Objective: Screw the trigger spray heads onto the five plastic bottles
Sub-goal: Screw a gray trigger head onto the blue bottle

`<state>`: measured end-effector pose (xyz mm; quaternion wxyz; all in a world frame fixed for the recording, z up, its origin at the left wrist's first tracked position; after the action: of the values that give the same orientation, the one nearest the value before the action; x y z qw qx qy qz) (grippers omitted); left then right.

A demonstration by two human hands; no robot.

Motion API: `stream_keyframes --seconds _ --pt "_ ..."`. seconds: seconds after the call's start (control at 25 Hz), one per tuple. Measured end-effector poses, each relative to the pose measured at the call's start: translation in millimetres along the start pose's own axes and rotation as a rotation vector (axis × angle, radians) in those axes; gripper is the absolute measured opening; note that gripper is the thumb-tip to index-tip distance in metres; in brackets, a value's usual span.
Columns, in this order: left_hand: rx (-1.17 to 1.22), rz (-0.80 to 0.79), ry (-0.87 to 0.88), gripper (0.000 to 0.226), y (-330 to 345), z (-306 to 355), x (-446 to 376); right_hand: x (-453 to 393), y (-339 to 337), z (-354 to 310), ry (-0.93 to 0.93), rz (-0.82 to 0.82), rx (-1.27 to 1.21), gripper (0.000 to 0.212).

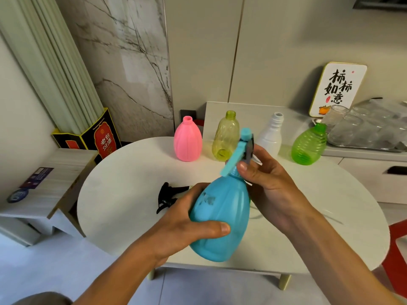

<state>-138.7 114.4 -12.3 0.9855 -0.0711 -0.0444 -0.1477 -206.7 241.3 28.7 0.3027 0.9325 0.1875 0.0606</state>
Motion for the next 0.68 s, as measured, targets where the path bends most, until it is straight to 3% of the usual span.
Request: stream_keyframes --seconds 0.12,0.24,0.44,0.6,0.68 --pt "-0.002 0.014 -0.004 0.067 2.9 -2.0 -0.7 -0.2 -6.5 7.5 0.001 0.095 0.017 0.065" --pt "0.052 -0.006 -0.008 0.06 3.2 -1.5 -3.8 1.9 2.5 9.8 0.065 -0.016 -0.04 0.038" --pt "0.129 -0.055 -0.017 0.054 3.6 0.9 -2.4 2.7 2.7 5.1 0.035 -0.079 0.029 0.037" --pt "-0.132 0.303 0.089 0.068 -7.8 7.3 1.0 1.1 -2.7 1.0 -0.134 0.011 0.114 0.035" --pt "-0.184 0.328 0.127 0.072 -7.2 11.8 1.1 0.0 1.3 2.7 -0.118 -0.03 0.102 0.036"
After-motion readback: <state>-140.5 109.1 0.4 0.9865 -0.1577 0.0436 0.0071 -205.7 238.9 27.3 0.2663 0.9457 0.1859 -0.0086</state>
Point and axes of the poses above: each hand's wrist, its own x-axis away from the middle knuckle, its own y-axis out of the palm, z = x × y, the point moved 9 cm from there along -x, towards the middle knuckle, and after that the axes turned 8 degrees about -x, right-handed, at the moved point
